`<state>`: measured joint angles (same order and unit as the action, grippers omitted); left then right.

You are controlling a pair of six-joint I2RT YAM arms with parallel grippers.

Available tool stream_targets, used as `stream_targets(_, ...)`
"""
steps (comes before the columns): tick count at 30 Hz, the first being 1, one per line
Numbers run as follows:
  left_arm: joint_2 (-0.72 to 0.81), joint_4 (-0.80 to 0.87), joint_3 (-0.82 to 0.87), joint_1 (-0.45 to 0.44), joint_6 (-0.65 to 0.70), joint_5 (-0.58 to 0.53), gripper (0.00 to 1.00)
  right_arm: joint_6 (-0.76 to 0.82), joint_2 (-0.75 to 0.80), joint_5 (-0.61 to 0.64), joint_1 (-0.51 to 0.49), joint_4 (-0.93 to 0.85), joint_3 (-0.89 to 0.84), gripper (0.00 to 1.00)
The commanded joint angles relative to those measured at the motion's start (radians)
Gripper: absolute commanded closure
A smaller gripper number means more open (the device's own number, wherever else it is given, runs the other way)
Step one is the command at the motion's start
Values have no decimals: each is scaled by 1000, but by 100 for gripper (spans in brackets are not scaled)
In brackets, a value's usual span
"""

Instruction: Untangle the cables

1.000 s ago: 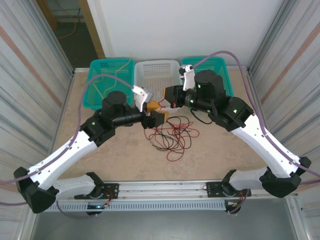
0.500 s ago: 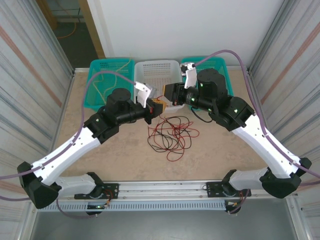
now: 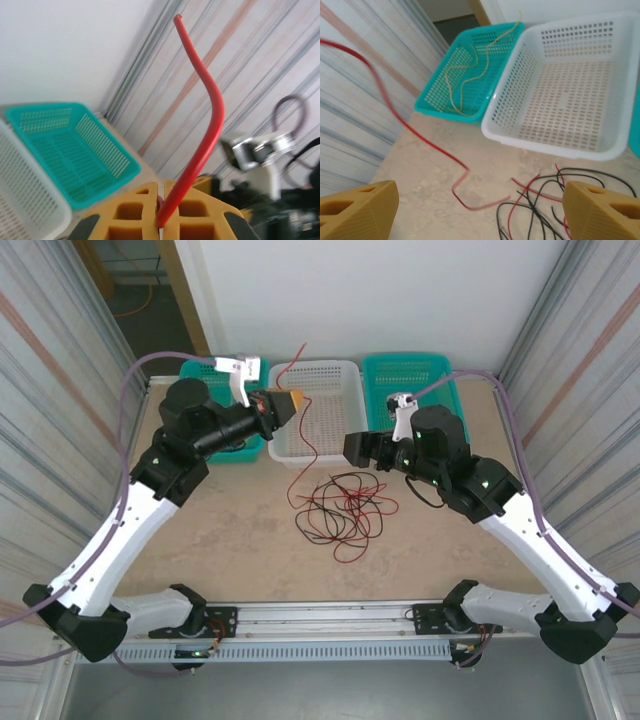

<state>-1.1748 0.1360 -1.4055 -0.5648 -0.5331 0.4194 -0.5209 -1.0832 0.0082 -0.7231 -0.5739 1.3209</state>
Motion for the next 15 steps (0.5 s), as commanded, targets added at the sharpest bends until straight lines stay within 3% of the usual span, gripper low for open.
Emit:
stream_targets(1, 12, -29, -82, 0, -39, 27, 100, 35, 34, 24, 10, -4, -15, 15)
stream_targets(11, -13, -28, -145, 26, -125, 5, 100, 59, 71, -175, 14, 183, -77, 7)
stream_targets(15, -27, -64, -145, 26, -171, 37, 100, 56, 17, -177, 13, 220, -49, 7)
